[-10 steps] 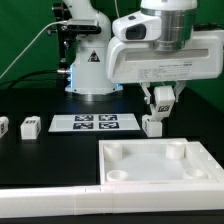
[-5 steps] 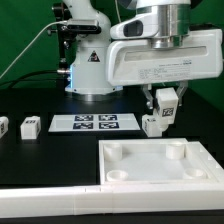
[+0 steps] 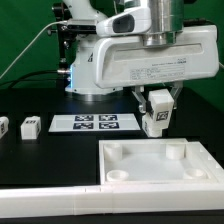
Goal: Assemble one leg
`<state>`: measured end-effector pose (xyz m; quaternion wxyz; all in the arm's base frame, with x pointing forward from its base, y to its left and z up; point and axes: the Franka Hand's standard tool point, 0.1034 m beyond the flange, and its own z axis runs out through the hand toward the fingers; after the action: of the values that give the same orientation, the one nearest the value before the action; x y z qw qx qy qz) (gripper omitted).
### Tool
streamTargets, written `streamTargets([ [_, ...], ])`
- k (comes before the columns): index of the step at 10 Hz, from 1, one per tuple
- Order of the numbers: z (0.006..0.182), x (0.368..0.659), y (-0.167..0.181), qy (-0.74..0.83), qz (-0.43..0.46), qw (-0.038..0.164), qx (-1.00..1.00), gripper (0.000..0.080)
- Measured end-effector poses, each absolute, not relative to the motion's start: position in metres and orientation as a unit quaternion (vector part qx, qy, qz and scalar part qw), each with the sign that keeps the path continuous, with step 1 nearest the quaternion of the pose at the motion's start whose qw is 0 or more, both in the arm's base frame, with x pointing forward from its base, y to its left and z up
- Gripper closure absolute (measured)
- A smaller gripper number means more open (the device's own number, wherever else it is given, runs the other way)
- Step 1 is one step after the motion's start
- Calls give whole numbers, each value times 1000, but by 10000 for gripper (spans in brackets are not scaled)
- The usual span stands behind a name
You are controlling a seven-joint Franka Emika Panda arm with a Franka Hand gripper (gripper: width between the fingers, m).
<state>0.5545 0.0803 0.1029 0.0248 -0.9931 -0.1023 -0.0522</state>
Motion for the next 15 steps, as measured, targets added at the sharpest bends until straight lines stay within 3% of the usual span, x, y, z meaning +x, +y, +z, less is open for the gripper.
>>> streamTargets([
  [8,103,565,90,-74,-58,28,-995,506],
  [10,105,584,93,-88,-112,28,-989,506],
  [13,104,587,89,-104,-185,25,-977,506],
  [15,100,584,89,-105,-166,25,-980,506],
])
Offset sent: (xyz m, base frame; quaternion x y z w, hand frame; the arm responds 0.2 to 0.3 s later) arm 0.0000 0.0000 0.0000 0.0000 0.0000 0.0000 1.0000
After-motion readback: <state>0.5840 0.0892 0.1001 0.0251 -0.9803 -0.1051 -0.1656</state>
